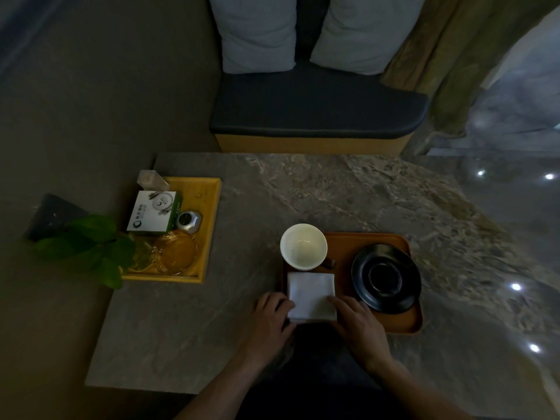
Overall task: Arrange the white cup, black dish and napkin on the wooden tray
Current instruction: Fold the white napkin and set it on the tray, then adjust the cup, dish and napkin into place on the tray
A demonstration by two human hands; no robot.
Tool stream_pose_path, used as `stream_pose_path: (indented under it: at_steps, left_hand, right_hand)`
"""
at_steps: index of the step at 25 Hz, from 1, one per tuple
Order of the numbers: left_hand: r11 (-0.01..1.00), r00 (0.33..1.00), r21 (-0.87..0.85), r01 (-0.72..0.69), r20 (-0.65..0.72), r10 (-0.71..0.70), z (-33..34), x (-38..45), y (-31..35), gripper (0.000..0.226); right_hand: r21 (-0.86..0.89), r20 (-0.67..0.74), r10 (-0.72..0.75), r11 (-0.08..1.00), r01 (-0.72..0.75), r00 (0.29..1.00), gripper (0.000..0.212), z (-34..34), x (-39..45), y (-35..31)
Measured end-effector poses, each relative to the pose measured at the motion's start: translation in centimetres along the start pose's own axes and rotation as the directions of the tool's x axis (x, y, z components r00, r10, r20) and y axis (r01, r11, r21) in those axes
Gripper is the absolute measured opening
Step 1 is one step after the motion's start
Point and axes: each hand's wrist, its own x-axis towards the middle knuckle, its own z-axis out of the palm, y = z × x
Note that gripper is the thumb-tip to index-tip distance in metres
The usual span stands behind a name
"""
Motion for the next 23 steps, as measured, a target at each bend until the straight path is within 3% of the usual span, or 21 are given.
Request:
stream_pose_path:
  at_steps: [12, 15, 19, 23]
  left_hand:
    - [0.998, 0.999, 0.053, -0.036, 0.035, 0.034, -0.4, 0.1, -0.1, 0.034]
    - [0.999, 0.999, -0.052, 0.013, 0.052, -0.01, -0.9, 0.3, -0.4, 0.041]
    - [0.994, 0.999, -0.1, 0.045, -0.016, -0.047, -3.8, 2.0, -1.6, 0.057]
    - [0.987, 0.993, -0.116, 0.11, -0.028, -0.113, -7.5, 5.8, -2.2, 0.076]
  right_hand:
    - [-0.081, 0.03, -0.043, 0.996, 0.045, 0.999, 0.051, -0.7, 0.1, -0.6]
    - [-0.065, 0.019, -0.023, 0.998, 0.025, 1.0, 0.055, -1.4, 0.4, -0.8]
    - [0.018, -0.118, -0.02, 1.0, 0.022, 0.993, 0.048, -3.4, 1.8, -0.7]
    - [-0.042, -0.175, -0.013, 0.999, 0.006, 0.984, 0.049, -5.4, 4.8, -0.4]
